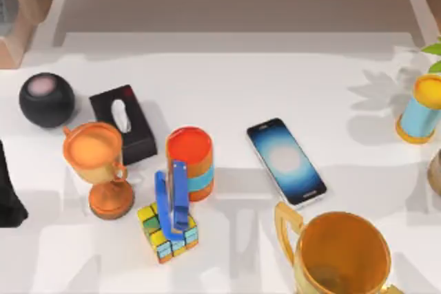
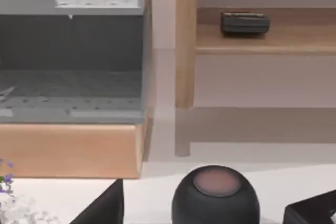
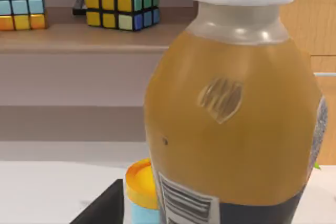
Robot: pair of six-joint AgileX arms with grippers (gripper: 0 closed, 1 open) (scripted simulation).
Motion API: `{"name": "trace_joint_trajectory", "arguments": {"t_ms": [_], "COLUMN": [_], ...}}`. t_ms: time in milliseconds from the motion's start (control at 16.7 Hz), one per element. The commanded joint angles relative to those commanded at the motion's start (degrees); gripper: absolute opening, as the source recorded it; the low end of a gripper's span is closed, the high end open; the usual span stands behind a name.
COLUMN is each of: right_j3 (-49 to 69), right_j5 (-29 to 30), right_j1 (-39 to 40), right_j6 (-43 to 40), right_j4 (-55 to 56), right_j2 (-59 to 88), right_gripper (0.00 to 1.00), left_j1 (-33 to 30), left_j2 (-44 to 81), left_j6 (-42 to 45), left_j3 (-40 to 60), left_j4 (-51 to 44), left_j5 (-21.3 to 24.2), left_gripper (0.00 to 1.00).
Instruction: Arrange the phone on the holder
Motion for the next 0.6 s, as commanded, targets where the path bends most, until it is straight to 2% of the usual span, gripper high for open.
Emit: {"name": "trace_joint_trajectory", "arguments": {"t_ms": [300, 600], "right_j3": [3.39, 20.29], "right_j5": [-0.25, -0.56], "right_j1": [0.81, 4.25], "right_j6": [0.47, 1.74], "right_j4": [-1.06, -8.18], "right_j2": [2.48, 15.91], "right_gripper": [1.00, 1.00], "left_j1": [0.00, 0.00], "left_j2": [0.00, 0.00], "left_j6": [0.00, 0.00], "left_j3": [0.00, 0.00], "left_j4": [0.00, 0.00], "left_j5": [0.00, 0.00], "left_gripper": [1.00, 1.00]}}
